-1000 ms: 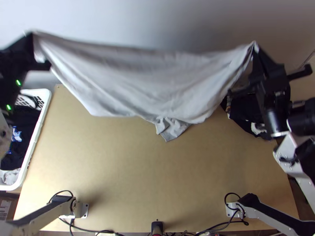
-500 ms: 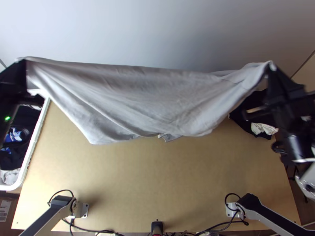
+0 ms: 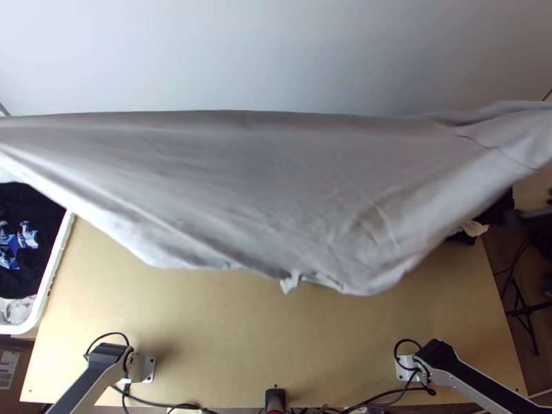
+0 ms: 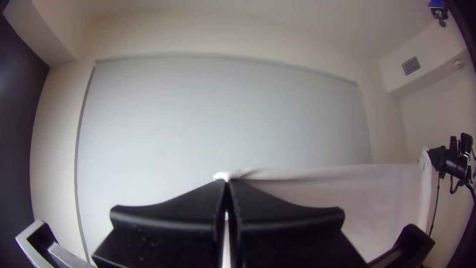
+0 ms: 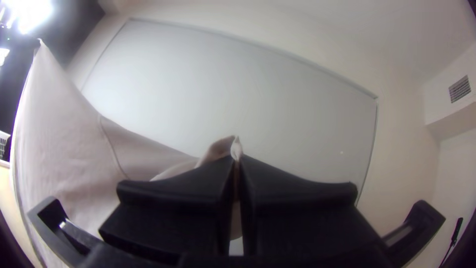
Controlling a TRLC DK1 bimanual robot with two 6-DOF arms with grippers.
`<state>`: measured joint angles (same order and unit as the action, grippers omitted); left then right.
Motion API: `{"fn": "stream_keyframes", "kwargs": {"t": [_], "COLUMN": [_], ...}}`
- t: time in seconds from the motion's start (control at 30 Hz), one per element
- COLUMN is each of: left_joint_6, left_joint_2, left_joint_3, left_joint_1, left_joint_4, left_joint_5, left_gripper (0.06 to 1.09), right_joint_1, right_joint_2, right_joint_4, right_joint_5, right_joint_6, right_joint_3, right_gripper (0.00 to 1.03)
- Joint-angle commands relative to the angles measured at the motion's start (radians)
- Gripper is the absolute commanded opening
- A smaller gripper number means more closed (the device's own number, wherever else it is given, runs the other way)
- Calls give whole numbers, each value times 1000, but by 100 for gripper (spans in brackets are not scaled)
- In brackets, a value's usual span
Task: Fold the t-shirt
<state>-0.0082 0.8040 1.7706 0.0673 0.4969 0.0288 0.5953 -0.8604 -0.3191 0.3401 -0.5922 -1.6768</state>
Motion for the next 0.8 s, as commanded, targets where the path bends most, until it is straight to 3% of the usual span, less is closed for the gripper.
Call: {"fn": "stream_keyframes", "kwargs": {"t": [0.0,0.3,0.5,0.77], "left_joint_6": [20,27,4,-12], "left_joint_2": [-28,-124,-204,-267], "left_joint_3": [110,82,-57,-329], "left_joint_1": [-1,-3,-38,-78], "left_joint_4": [31,213,407,522], "left_joint_5": [0,11,148,272], "left_gripper": [9,9,9,9], "right_joint_1": [1,-9,-17,28], "right_joint_2": [17,100,138,161], "right_joint_4": [-69,-258,-380,-379], "right_joint_5": [-1,-1,-3,-19], "right_joint_6": [-11,78,186,315], "right_joint_3": [-116,-120,-32,219], "right_gripper": [3,3,3,3]}}
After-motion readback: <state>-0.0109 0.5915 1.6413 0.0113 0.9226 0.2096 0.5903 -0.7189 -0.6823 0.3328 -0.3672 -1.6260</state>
